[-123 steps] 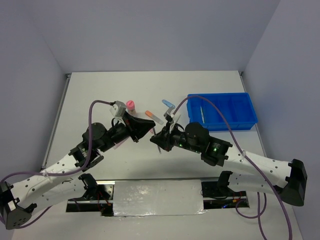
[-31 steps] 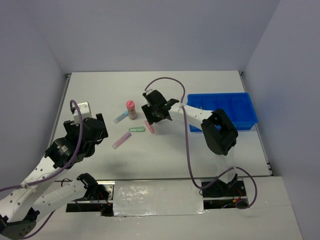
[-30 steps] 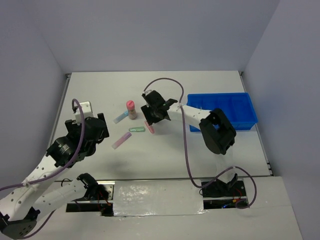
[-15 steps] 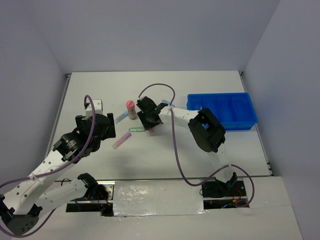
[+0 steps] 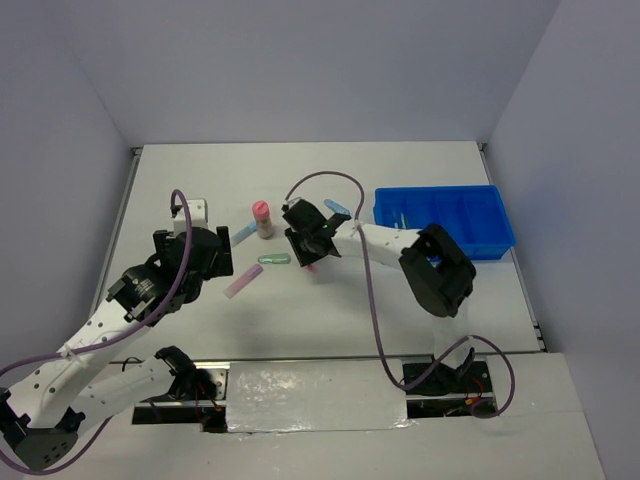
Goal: Sort the stationery into containers
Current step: Pick up the stationery from the center of the board, then place the stationery in the storage box, then pick up the stationery from the center of the board, then place the stationery in the storage box, then pick up the stationery from the center of the board, then place the stationery in the storage box, then pick up the storage box at the center of the board.
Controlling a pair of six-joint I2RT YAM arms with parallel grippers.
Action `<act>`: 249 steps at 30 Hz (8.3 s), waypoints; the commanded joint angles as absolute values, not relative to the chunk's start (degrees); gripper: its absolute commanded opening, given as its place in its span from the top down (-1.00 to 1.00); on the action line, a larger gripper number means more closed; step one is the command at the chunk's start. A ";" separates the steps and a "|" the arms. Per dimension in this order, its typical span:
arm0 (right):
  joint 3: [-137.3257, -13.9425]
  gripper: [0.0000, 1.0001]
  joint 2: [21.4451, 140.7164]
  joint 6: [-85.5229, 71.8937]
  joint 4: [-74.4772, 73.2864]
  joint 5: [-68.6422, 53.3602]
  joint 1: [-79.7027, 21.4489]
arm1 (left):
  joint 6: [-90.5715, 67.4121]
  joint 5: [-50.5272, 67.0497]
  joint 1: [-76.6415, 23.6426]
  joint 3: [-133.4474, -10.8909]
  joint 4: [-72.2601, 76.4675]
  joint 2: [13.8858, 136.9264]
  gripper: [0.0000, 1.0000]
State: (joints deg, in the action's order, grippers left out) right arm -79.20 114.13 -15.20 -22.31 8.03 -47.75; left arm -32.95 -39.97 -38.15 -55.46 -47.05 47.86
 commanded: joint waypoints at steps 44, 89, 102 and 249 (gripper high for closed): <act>-87.96 -0.50 102.52 1.75 -27.77 0.09 -24.17 | -29.36 -35.95 -37.44 -54.49 -43.15 48.08 -0.99; -85.61 0.86 95.00 0.78 -34.94 1.55 -20.15 | -27.07 -32.35 -36.21 -53.96 -41.31 47.29 -0.99; -80.69 0.79 97.47 -0.17 -37.35 16.43 -10.19 | -26.37 -30.94 -36.12 -53.79 -40.69 47.55 -0.99; -41.13 -0.99 46.76 -14.50 0.97 -30.59 -25.31 | -22.76 -27.16 -27.16 -58.10 17.75 100.19 -0.16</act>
State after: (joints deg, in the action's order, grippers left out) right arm -41.06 46.33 -14.50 -2.39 -29.39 -24.75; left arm -24.23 -28.18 -27.29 -56.16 13.80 99.04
